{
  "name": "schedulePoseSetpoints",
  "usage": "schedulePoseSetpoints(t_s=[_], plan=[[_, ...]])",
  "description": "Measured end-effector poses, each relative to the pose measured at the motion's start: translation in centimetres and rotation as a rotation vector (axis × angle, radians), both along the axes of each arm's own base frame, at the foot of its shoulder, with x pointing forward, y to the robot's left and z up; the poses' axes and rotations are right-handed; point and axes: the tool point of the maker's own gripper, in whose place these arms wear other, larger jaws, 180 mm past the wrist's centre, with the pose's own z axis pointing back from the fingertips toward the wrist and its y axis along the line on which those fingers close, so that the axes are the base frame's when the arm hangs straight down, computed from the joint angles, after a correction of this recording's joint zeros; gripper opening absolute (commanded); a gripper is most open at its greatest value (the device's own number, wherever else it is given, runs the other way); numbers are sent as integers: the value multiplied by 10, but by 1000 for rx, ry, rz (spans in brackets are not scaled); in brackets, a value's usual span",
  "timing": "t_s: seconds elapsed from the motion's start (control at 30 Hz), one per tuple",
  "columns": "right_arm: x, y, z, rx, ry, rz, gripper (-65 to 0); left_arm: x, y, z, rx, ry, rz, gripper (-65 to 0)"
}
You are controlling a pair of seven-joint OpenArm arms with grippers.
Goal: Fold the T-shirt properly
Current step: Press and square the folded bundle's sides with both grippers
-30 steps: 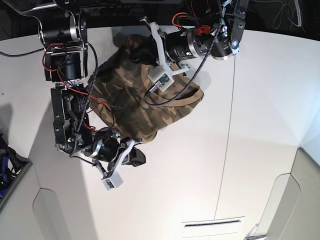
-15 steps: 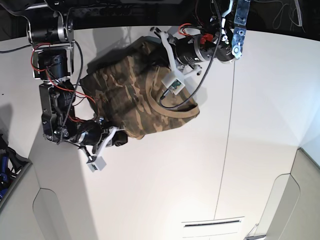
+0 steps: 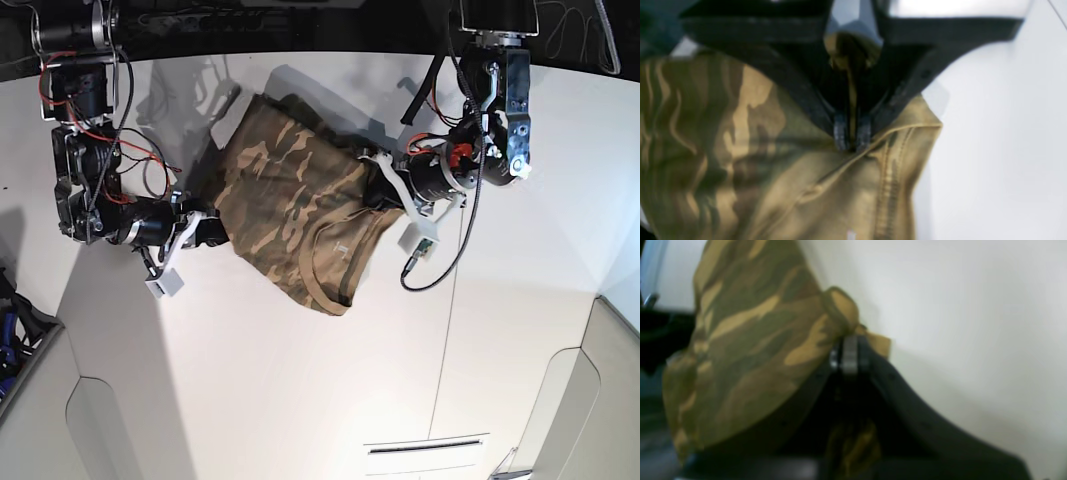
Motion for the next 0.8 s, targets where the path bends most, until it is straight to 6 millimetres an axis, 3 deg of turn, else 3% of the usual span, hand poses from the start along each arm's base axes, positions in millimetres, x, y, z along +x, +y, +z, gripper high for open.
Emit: schedulePoseSetpoints(t_s=[0.23, 0.43, 0.67, 0.8], plan=[[-51, 19, 5, 40, 8, 61, -650, 38, 15, 0, 32, -20, 32, -607], [-80, 41, 10, 94, 10, 84, -650, 67, 32, 21, 77, -78, 46, -607], [-88, 64, 13, 147, 18, 86, -650, 71, 33, 24, 76, -73, 68, -607], [-87, 65, 13, 139, 13, 89, -650, 70, 34, 35, 88, -78, 58, -607]])
